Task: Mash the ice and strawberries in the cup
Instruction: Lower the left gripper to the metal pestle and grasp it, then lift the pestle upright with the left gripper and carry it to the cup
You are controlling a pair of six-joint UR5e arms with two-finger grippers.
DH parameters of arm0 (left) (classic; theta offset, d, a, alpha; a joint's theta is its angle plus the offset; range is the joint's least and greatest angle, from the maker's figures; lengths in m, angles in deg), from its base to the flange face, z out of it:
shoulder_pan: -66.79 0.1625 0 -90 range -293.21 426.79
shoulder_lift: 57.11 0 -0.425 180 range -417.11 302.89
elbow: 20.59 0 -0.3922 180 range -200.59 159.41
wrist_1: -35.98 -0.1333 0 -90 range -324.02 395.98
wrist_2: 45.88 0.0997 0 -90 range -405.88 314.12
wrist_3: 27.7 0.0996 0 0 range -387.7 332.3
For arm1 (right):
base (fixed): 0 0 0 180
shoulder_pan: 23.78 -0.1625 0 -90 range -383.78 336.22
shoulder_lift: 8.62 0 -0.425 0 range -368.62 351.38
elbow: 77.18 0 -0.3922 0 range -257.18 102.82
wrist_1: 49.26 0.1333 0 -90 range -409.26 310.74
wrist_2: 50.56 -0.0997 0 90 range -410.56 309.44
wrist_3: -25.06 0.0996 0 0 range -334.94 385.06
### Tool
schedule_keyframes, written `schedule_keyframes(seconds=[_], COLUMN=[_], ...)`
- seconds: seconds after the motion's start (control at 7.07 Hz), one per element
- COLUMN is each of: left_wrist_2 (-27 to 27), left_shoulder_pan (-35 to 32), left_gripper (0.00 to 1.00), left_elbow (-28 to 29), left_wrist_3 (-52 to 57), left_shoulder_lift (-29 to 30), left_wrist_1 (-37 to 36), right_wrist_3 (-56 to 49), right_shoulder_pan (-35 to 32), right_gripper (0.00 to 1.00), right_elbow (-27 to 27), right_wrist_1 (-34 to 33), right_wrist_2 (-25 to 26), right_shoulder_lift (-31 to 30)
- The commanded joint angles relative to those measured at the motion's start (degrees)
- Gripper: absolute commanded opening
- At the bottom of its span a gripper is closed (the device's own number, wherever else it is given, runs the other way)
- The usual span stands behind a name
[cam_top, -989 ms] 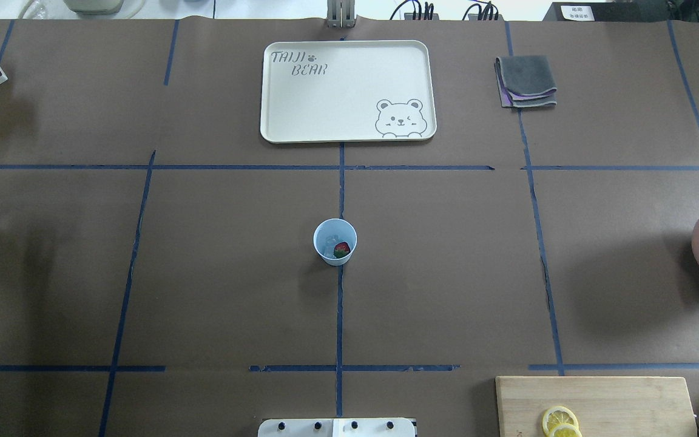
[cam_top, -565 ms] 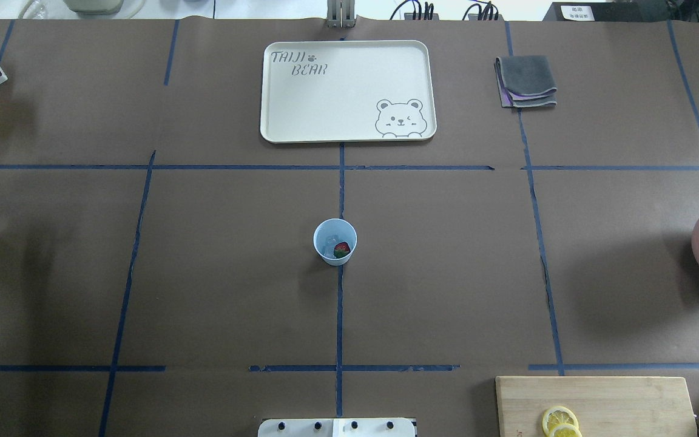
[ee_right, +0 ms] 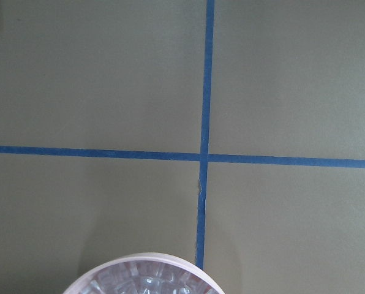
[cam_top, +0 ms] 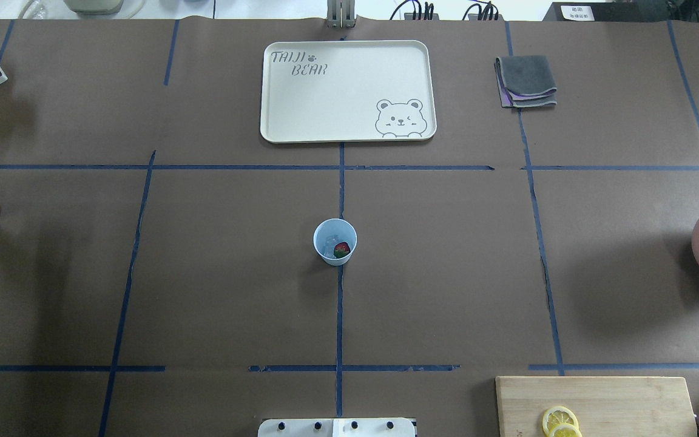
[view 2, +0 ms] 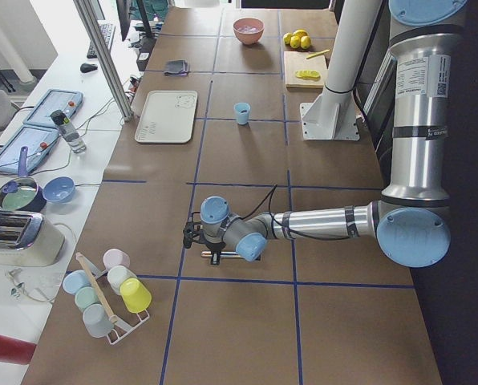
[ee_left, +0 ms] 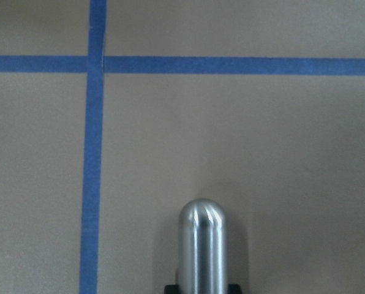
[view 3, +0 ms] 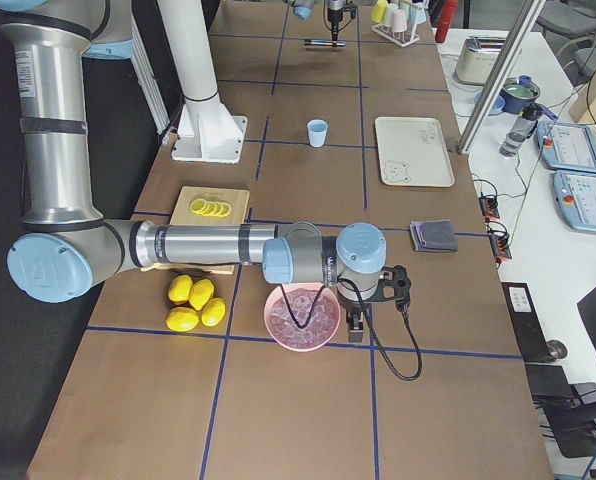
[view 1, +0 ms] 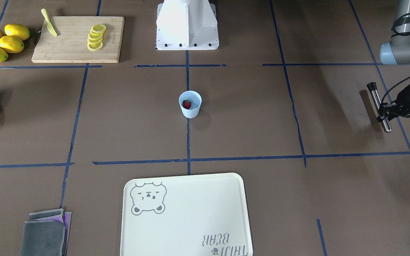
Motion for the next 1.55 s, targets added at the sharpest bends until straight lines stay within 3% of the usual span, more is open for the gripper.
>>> schedule_keyframes(seconds=[0.0, 0.42, 0.71, 0.99, 1.13, 1.27, 1.41], left_wrist_2=[-2.25, 10.44, 14.94, 25.83, 34.75, 49.46, 56.04], left_shoulder_pan=[-3.67, -3.95, -3.16, 0.61, 6.71, 15.91, 22.79], left_gripper=[0.0, 0.0, 0.0, 0.0, 0.0, 0.0, 0.0], left_elbow=[-8.84, -19.76, -23.99, -24.01, -22.01, -20.51, -20.32], left_wrist_3=[0.18, -1.04, -7.26, -9.48, -10.79, -10.89, -10.89], left_shoulder_lift=[0.44, 2.81, 5.62, 5.37, 5.62, 6.15, 7.2], left_wrist_1=[-0.15, 0.29, 2.38, 15.87, 21.59, 28.26, 34.59], right_wrist_3=[0.15, -0.2, -0.29, -0.2, -0.2, -0.03, 0.06], right_shoulder_pan=[0.0, 0.0, 0.0, 0.0, 0.0, 0.0, 0.0], right_gripper=[1.0, 1.0, 1.0, 1.0, 1.0, 1.0, 1.0], right_elbow=[0.18, 1.93, 3.96, 6.68, 9.21, 12.28, 12.66], right_wrist_1=[0.03, 0.03, 0.03, -0.05, -0.05, -0.23, -0.4], right_wrist_2=[0.07, 0.24, 0.51, 2.7, 2.79, 3.23, 4.19], right_shoulder_lift=[0.0, -0.61, -1.58, -2.63, -4.29, -6.39, -6.76])
